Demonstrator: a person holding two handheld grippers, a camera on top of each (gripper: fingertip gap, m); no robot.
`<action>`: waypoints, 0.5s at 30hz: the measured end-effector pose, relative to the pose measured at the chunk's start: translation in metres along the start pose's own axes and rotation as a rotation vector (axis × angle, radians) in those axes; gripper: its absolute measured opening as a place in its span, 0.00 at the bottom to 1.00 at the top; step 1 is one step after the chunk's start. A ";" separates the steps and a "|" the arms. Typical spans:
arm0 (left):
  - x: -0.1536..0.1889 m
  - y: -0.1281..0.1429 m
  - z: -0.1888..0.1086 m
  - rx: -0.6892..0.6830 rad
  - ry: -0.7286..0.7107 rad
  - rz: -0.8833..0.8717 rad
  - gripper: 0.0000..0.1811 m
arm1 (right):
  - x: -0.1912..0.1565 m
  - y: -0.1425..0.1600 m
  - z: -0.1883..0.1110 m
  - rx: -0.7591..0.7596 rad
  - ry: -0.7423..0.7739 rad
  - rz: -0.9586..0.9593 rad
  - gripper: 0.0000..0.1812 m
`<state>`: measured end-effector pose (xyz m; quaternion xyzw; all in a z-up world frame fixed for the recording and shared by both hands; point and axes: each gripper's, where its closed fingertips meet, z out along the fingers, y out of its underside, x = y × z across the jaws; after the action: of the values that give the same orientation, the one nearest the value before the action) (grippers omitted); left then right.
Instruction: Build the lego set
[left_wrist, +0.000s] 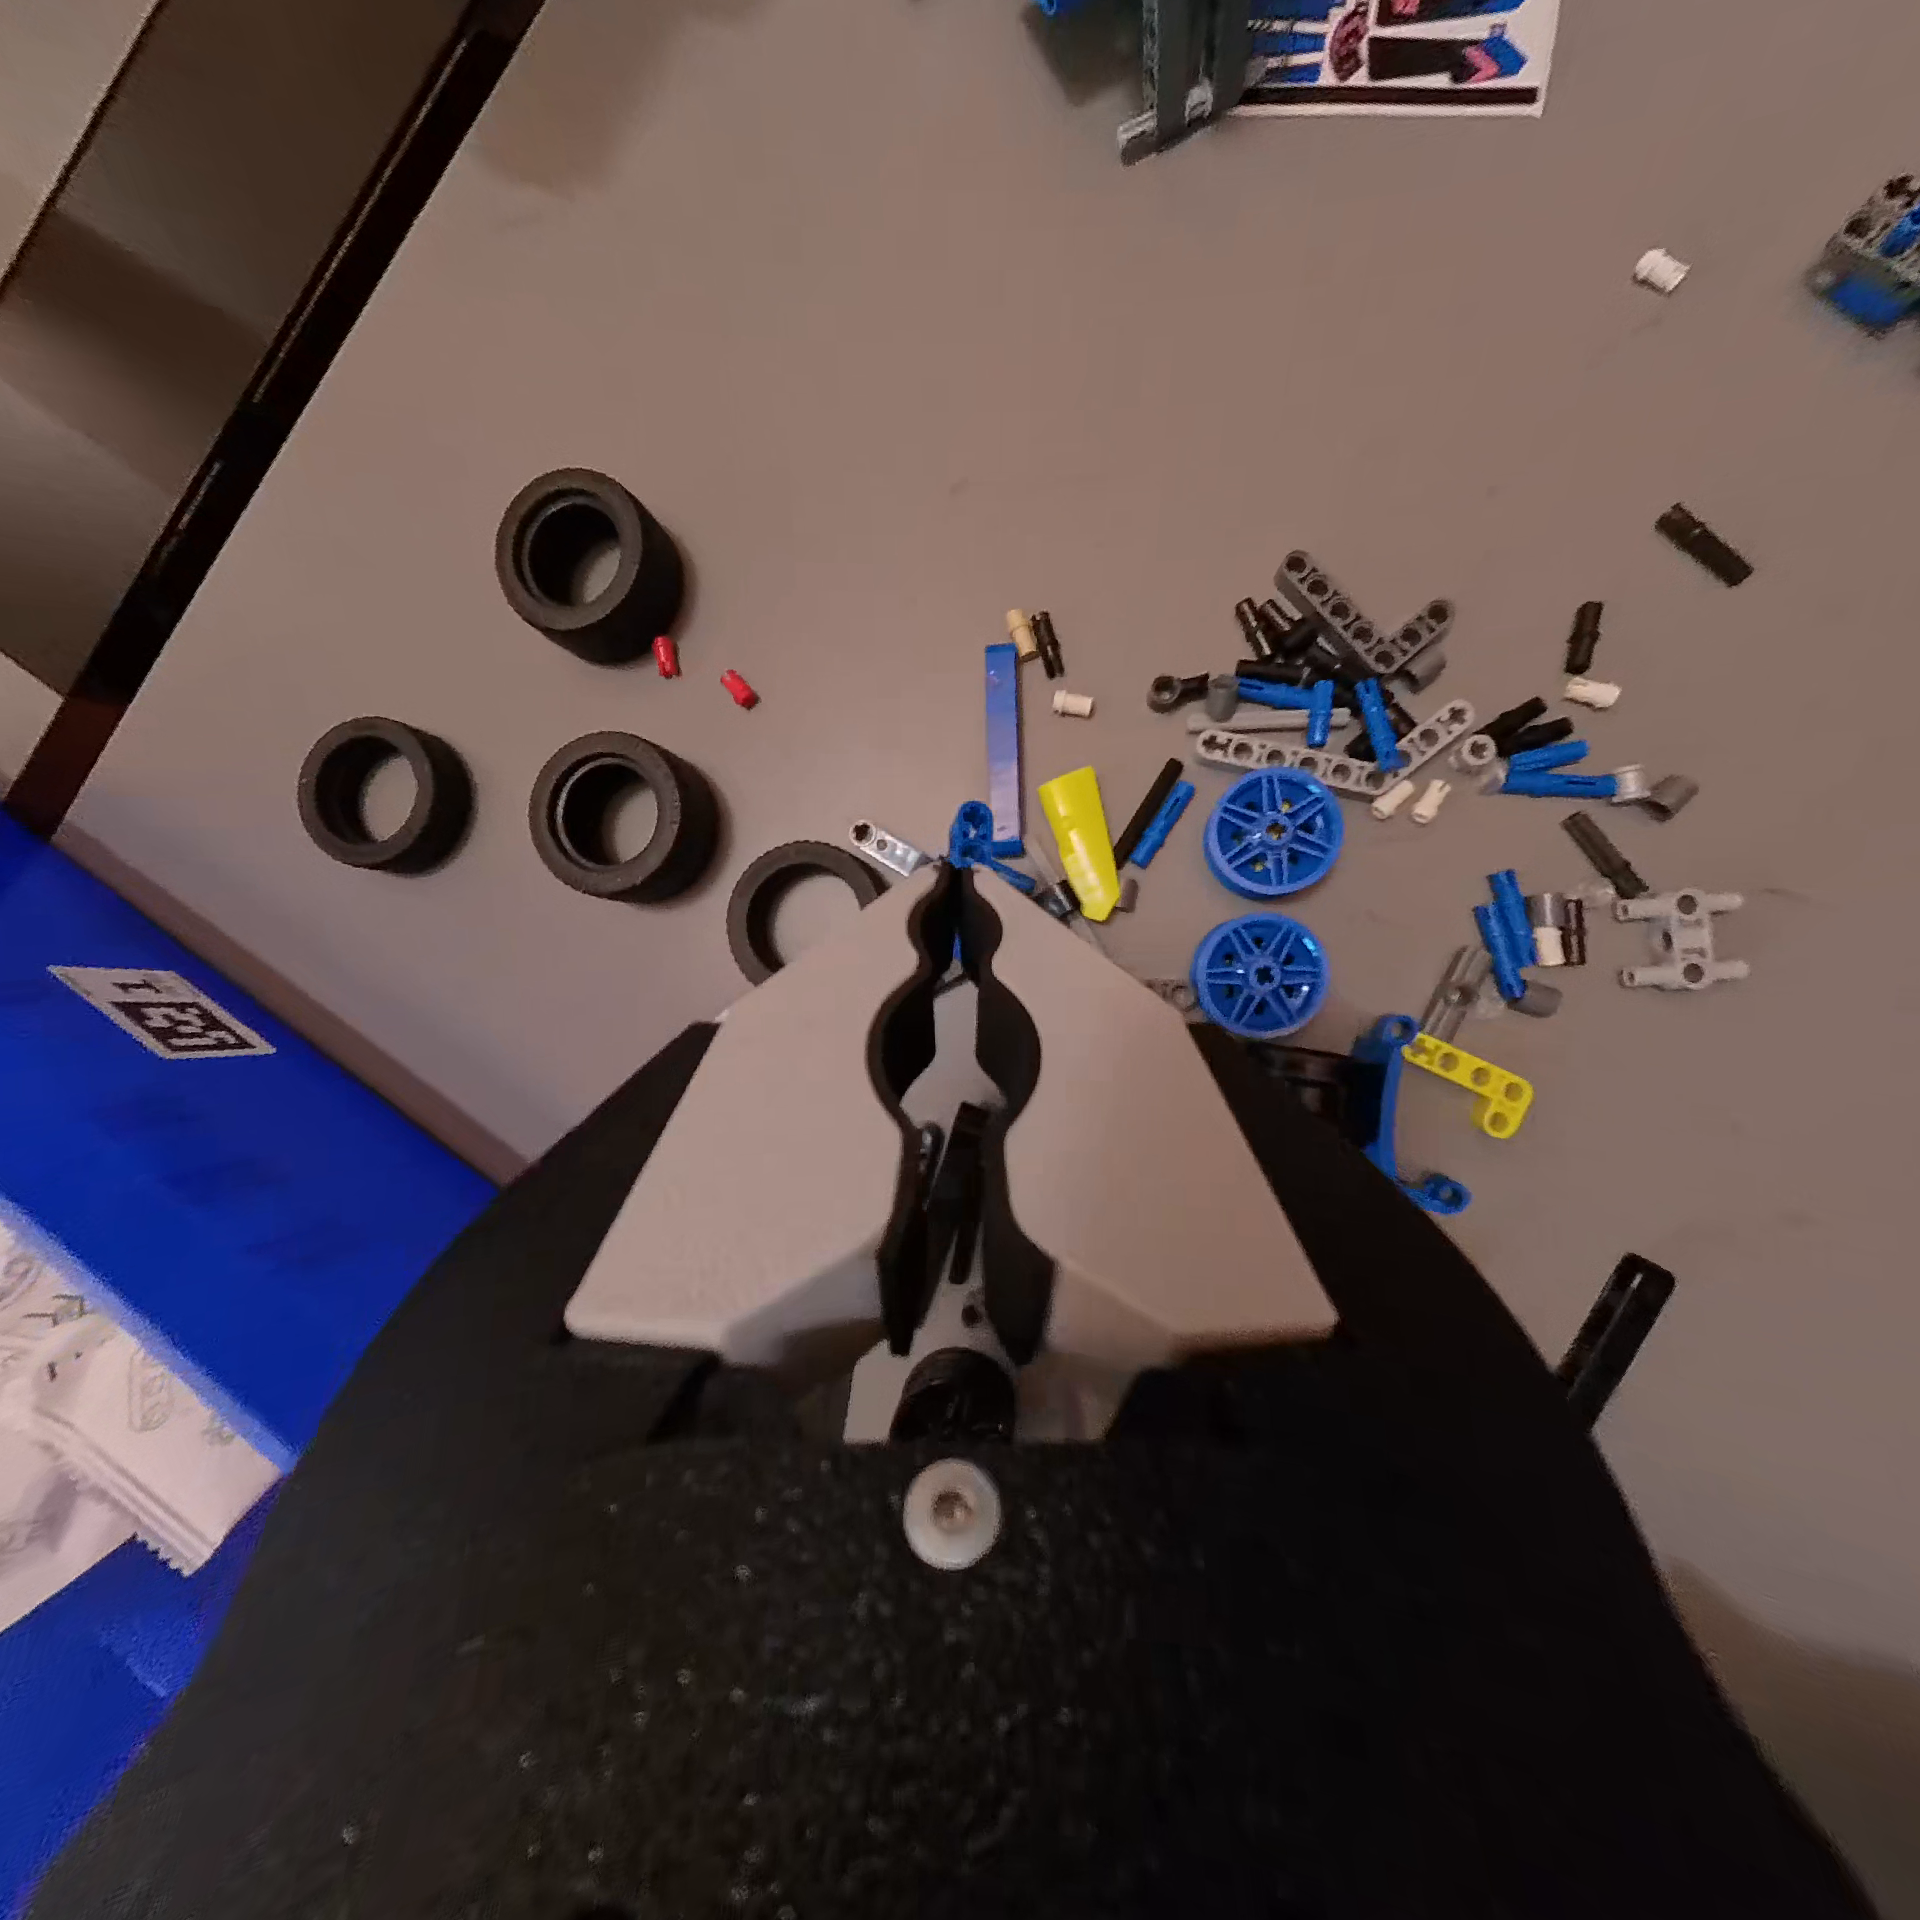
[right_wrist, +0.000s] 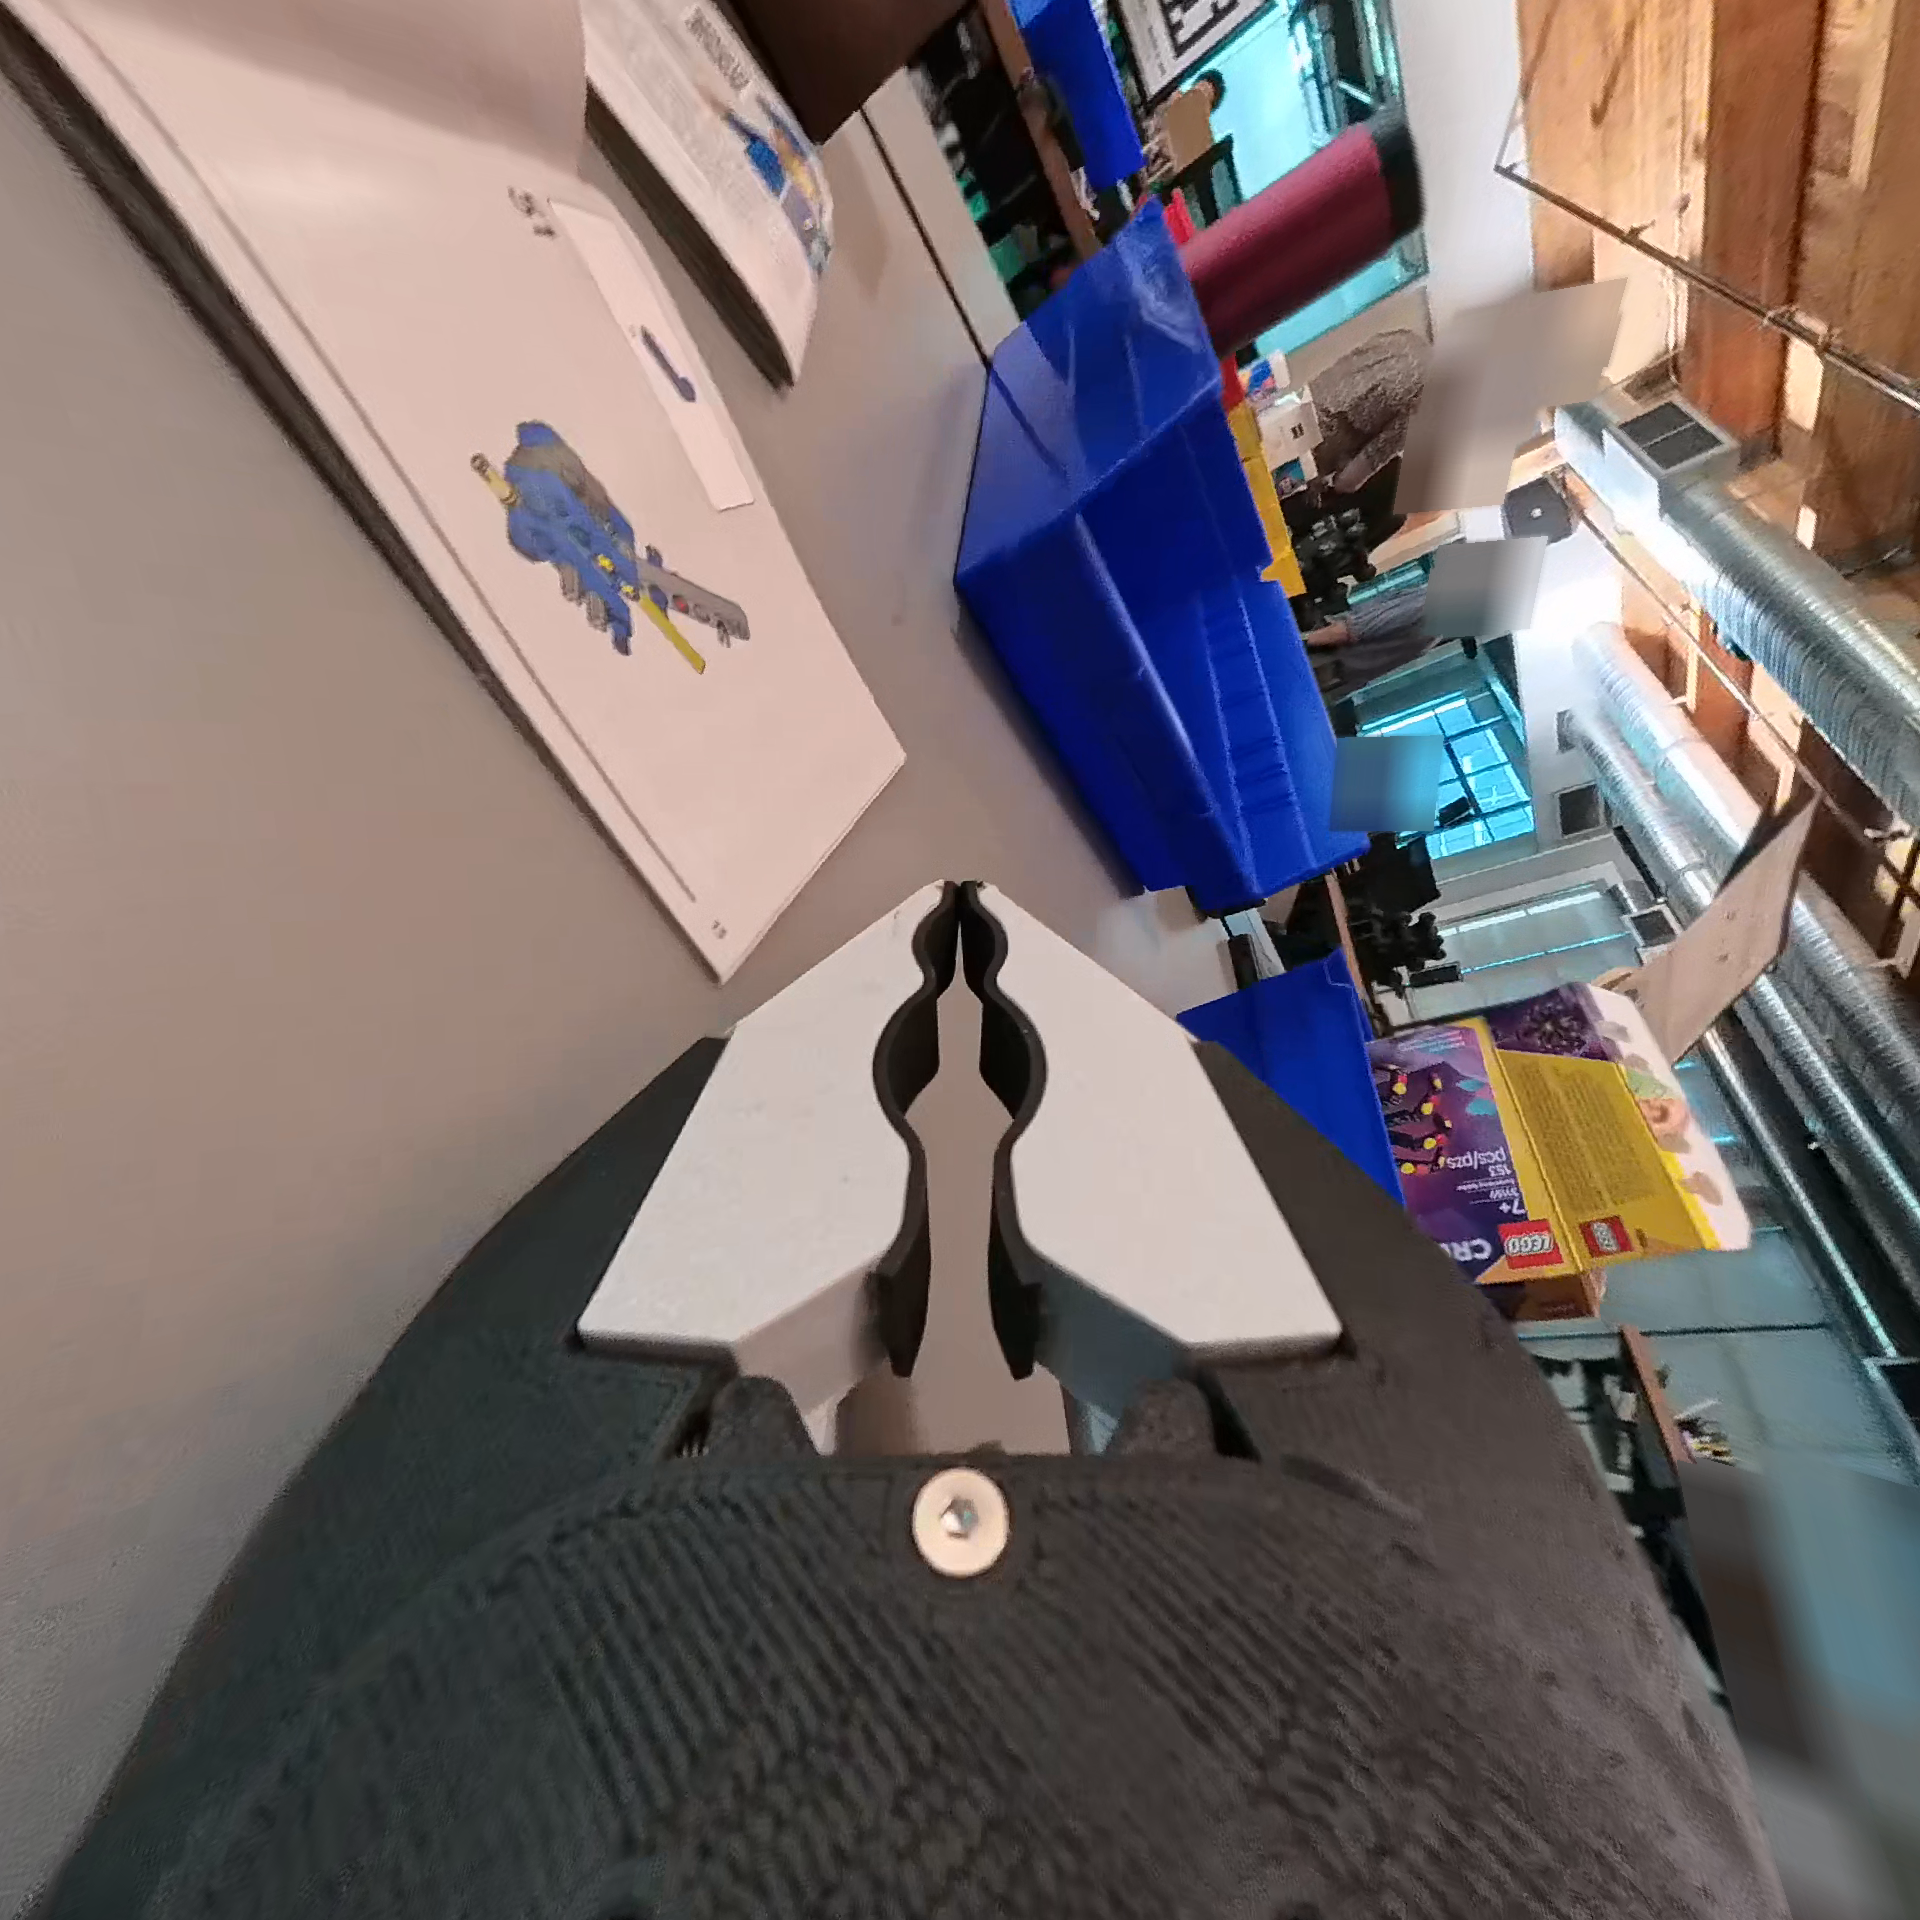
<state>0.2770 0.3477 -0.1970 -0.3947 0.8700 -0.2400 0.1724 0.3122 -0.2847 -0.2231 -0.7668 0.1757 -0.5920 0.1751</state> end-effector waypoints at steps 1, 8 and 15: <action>0.001 0.001 0.000 -0.001 0.005 0.001 0.00 | -0.003 0.001 0.001 -0.010 -0.010 -0.020 0.00; 0.018 -0.016 -0.005 0.067 0.055 0.004 0.00 | -0.005 0.001 0.002 -0.019 -0.001 -0.057 0.00; 0.166 -0.091 0.006 0.253 0.406 0.097 0.00 | -0.001 -0.024 -0.006 0.086 0.024 -0.074 0.00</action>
<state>0.2305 0.1657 -0.1701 -0.2714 0.8677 -0.4130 0.0533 0.3079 -0.2640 -0.2111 -0.7572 0.1237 -0.6144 0.1839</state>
